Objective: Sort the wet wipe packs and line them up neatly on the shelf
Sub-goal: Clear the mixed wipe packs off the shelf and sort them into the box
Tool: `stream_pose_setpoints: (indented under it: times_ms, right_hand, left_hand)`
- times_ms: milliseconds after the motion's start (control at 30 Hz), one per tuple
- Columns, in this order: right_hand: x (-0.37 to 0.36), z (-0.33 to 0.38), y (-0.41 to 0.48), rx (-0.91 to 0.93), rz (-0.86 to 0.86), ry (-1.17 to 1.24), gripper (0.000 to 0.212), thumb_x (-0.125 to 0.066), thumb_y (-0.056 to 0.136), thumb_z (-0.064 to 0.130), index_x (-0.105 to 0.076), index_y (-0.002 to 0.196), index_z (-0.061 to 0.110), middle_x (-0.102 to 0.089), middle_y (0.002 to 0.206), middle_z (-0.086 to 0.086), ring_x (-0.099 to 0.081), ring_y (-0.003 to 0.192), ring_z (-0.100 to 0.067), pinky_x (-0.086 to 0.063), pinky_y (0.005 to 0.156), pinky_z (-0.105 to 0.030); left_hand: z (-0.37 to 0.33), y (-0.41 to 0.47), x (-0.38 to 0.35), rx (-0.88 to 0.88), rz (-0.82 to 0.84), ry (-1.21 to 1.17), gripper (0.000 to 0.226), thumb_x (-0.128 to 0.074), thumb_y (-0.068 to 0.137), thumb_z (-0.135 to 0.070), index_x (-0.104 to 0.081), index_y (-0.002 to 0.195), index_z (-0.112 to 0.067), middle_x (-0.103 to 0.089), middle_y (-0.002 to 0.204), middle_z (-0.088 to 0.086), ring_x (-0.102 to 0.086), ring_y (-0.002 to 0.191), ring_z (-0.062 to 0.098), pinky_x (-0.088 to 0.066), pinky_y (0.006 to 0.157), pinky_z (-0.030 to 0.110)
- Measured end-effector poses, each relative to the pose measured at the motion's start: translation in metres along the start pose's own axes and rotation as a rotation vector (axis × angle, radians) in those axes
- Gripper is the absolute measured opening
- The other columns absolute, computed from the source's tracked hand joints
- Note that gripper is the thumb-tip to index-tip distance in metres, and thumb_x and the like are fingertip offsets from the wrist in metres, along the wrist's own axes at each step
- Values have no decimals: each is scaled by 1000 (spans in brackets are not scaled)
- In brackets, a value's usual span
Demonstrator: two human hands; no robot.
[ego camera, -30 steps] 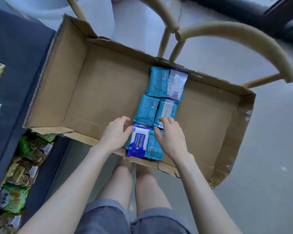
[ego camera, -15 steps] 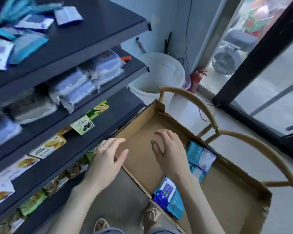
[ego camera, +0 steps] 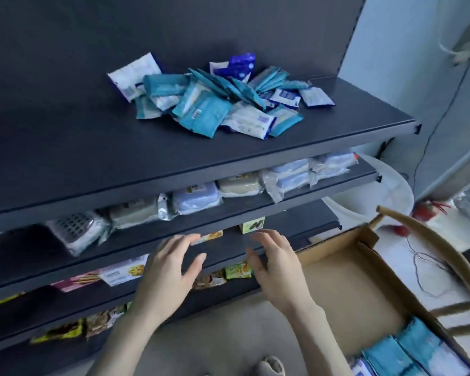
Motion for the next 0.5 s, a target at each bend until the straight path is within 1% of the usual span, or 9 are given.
stream_pose_setpoints:
  times_ms: [67, 133, 233, 333, 400, 467, 500]
  right_hand:
    - [-7, 28, 21, 54, 15, 9, 27, -56, 92, 21, -62, 116, 11, -60, 119, -1, -53, 111, -24, -45, 91, -34]
    - [-6, 51, 45, 109, -8, 5, 26, -58, 93, 20, -62, 117, 11, -60, 120, 0, -53, 112, -23, -45, 90, -32]
    - [-3, 79, 85, 170, -20, 30, 24, -58, 93, 20, -63, 115, 11, -60, 117, -1, -53, 110, -24, -46, 88, -34]
    - [-2, 101, 131, 235, -29, 69, 24, -57, 94, 21, -62, 115, 12, -58, 118, 0, -52, 109, -23, -46, 88, -33]
    - [-2, 111, 165, 265, -54, 71, 25, -57, 94, 22, -61, 117, 12, -58, 118, 1, -54, 105, -24, -44, 85, -31]
    - [-3, 118, 201, 284, -74, 68, 25, -57, 93, 23, -62, 116, 12, -59, 117, 0, -56, 95, -26, -41, 81, -29]
    - [-4, 119, 217, 291, -78, 72, 25, -57, 93, 22, -62, 115, 11, -59, 117, 0, -56, 91, -27, -40, 79, -29]
  left_hand:
    - [12, 8, 28, 7, -57, -13, 44, -49, 86, -44, -59, 122, -20, -58, 116, -13, -52, 113, 11, -42, 94, 30]
    - [18, 21, 54, -1, -128, -15, 42, -51, 89, -42, -59, 123, -19, -59, 118, -11, -51, 114, 9, -41, 96, 30]
    - [22, 46, 87, -20, -243, -34, 34, -57, 91, -36, -60, 119, -16, -62, 112, -8, -55, 106, 11, -42, 91, 25]
    - [24, 76, 113, -51, -334, -36, 41, -47, 89, -43, -61, 115, -15, -63, 104, -8, -59, 99, 13, -47, 87, 30]
    - [30, 103, 124, -50, -366, -21, 43, -45, 87, -44, -61, 115, -15, -63, 103, -8, -60, 97, 14, -49, 85, 33]
    - [41, 136, 131, -22, -390, -33, 39, -52, 87, -41, -61, 115, -15, -62, 102, -9, -59, 96, 12, -49, 86, 33]
    - [46, 151, 133, -4, -390, -51, 34, -58, 88, -35, -61, 115, -15, -62, 102, -9, -59, 96, 11, -48, 87, 32]
Point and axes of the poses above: each hand's wrist, its own y-axis towards the middle knuckle, its own x-axis out of the back of the hand, z = x × y, the point moved 9 cm from there along y, towards the middle knuckle
